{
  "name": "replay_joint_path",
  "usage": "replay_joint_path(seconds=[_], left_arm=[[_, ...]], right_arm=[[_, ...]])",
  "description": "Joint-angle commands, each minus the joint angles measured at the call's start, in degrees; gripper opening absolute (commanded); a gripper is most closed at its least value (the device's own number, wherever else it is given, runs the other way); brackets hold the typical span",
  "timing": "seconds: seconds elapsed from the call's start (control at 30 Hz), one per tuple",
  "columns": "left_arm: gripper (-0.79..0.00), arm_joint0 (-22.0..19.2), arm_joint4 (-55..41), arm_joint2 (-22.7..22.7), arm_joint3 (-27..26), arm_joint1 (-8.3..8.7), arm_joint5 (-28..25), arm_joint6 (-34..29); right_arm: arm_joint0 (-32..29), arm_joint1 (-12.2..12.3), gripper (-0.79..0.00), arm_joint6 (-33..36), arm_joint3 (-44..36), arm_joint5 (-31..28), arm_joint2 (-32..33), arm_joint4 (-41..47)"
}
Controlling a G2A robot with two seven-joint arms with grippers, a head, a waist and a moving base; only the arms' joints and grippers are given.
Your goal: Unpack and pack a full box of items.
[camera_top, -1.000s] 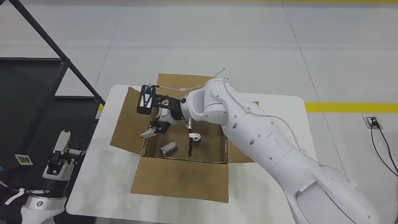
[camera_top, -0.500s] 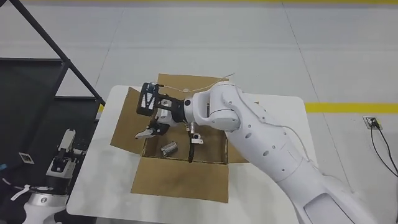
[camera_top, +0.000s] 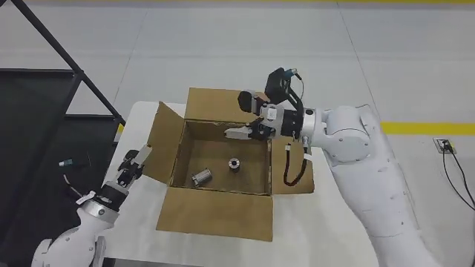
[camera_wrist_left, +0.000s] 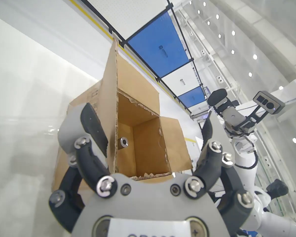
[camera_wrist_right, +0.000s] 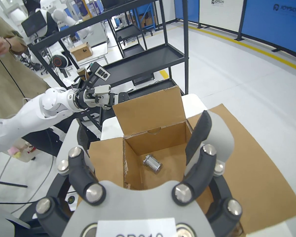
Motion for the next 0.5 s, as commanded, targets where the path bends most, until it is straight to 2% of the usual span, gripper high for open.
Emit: replay_joint_path(seconds=[0.0,0.13,0.23,0.3,0.47], left_arm=[[0.0,-0.2,0.74,1.27,-0.27,0.1,-0.51,-1.2],[0.0,-0.19,1.22,3.11,-1.54,0.3,-1.2,-3.85],[0.0,-0.73,1.76,5.03,-1.92,0.39,-0.79,-5.19],[0.0,-1.37,2.7,6.52,-1.79,0.45,-0.39,-6.09],[0.0,-4.49,5.11,10.75,1.54,0.4,1.64,-6.6]], right_arm=[[-4.91,1.41,0.0,4.38,-4.85,3.52,5.89,2.98],[-10.79,3.35,0.0,9.87,-7.67,11.26,14.19,6.63],[-13.72,4.44,0.0,13.1,-7.4,13.85,18.37,8.32],[-14.74,5.12,0.0,16.16,-5.97,16.37,20.2,8.63],[-14.92,6.34,0.0,18.99,-0.95,21.45,22.47,7.87]])
